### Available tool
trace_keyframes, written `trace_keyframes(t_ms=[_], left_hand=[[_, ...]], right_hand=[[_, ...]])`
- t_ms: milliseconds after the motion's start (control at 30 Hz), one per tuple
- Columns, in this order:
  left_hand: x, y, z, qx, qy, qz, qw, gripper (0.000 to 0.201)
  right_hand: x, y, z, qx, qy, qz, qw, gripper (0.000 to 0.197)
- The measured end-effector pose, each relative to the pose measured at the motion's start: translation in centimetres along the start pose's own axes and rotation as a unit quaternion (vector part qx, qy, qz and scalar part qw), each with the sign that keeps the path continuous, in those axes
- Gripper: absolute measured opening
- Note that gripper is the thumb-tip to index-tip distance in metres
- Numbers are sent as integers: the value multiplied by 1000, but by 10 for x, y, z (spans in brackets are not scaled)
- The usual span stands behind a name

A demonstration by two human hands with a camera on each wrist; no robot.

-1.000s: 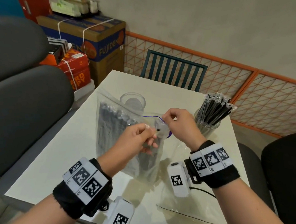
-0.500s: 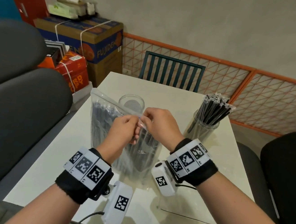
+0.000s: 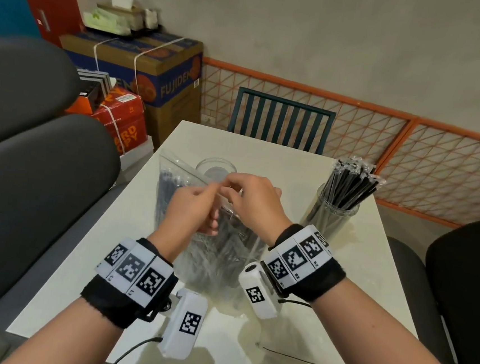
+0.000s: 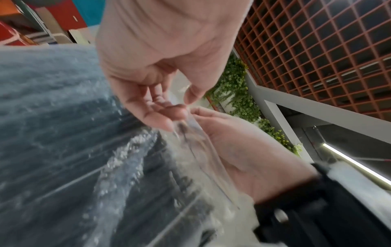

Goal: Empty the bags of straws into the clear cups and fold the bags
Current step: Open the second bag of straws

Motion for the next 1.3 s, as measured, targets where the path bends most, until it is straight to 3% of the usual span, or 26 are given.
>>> trace_keyframes(t_ms=[100, 233, 300, 433, 567, 700, 800, 900, 1000, 1100, 1200, 1300], left_hand=[[-1, 14, -11, 26, -6, 15, 1000, 28], [-3, 17, -4, 14, -16, 60, 998, 28], [-6, 17, 1, 10, -17, 73, 997, 28], [-11, 8, 3, -6, -7, 53, 999, 27], [2, 14, -4, 46, -17, 3, 999, 32], [4, 37, -17, 92, -39, 3, 995, 32], [2, 51, -12, 98, -45, 1, 994, 27], [5, 48, -8, 72, -41, -14, 996, 22], [6, 34, -13, 26, -12, -58, 998, 31], [6, 31, -17, 16, -15, -33, 999, 28], [3, 37, -14, 24, -18, -17, 999, 28], [-2, 46, -6, 36, -15, 3, 999, 31]], right_hand=[[1, -3, -1, -6, 0, 6, 1000, 16], [29, -2, -17, 1, -108, -77, 991, 21], [34, -2, -21, 6, -130, -91, 987, 19], [9, -12, -19, -19, -59, -112, 992, 2], [-9, -19, -18, -8, -26, -124, 992, 14], [-8, -22, -17, -7, -30, -107, 994, 17], [15, -13, -25, 21, -84, -109, 990, 20], [21, -8, -28, 23, -85, -110, 990, 19], [0, -13, -23, -4, -31, -107, 994, 18], [-11, -18, -20, -8, 11, -95, 995, 16], [-5, -20, -25, -5, -6, -91, 996, 19], [13, -11, -34, 40, -71, -108, 991, 21]])
Point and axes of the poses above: each hand's wrist, its own z-axis away from the middle knuckle, its own y-axis out of the back of the hand, x = y × z, the point moved 6 cm from there along -z, towards the middle knuckle, and after that the axes turned 2 degrees about -z, right-handed, at the moved point
